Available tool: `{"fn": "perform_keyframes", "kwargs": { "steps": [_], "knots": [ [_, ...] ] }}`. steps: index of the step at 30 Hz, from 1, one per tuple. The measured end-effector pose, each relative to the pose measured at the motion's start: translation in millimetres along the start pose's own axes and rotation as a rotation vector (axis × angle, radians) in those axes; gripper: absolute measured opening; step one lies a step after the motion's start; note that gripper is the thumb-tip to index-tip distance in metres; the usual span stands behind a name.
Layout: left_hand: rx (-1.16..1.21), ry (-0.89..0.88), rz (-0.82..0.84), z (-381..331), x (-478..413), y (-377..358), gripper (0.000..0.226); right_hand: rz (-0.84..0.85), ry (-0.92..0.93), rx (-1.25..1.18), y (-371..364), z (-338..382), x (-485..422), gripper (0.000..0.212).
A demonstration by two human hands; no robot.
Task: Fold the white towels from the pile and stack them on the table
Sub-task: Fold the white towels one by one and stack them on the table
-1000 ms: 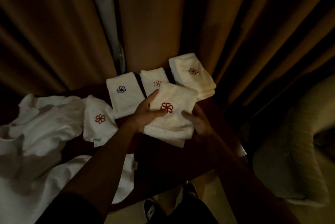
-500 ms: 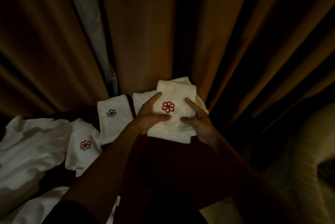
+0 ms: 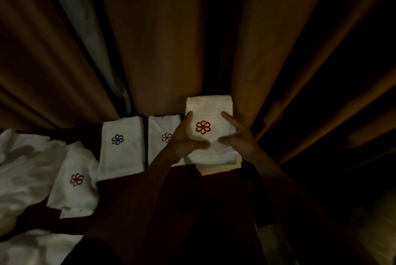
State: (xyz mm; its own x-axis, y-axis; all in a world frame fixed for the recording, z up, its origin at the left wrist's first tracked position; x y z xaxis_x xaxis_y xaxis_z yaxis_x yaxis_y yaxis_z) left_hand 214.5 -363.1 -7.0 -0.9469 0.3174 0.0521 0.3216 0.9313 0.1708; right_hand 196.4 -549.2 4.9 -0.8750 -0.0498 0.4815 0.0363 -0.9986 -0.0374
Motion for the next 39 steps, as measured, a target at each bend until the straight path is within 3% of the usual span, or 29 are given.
{"fn": "perform_keyframes", "kwargs": {
  "steps": [10, 22, 27, 33, 39],
  "knots": [
    [0.028, 0.110, -0.067, 21.8, -21.9, -14.8, 0.124, -0.059, -0.058, 0.136, 20.6, -1.4, -41.2, 0.081],
    [-0.023, 0.103, -0.127, 29.9, -15.8, -31.4, 0.117, -0.245, 0.100, 0.239, 43.3, -19.8, -46.7, 0.041],
    [-0.270, 0.116, -0.118, 33.4, -6.3, -35.4, 0.113, -0.247, -0.028, 0.361, 41.3, -34.7, -35.6, 0.044],
    [-0.118, 0.117, -0.201, 35.0, 7.1, -47.0, 0.079, -0.260, -0.140, 0.423, 38.9, -55.8, -28.1, 0.058],
    [-0.168, 0.078, -0.180, 32.9, 11.3, -50.0, 0.082, -0.327, -0.297, 0.328, 41.8, -74.1, -23.6, 0.057]
  ]
}}
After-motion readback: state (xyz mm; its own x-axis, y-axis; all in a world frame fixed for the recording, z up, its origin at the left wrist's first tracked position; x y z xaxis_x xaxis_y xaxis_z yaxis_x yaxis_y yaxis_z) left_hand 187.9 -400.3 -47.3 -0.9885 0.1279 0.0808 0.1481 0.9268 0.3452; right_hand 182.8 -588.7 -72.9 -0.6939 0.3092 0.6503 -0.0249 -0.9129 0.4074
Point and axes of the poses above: each hand's wrist, its own x-axis away from the middle knuckle, its own y-axis out of the back of the hand, z = x × y, the point moved 6 cm from there along -x, towards the middle knuckle, and after that the axes turned 15 degrees about -y, right-handed, at the moved point
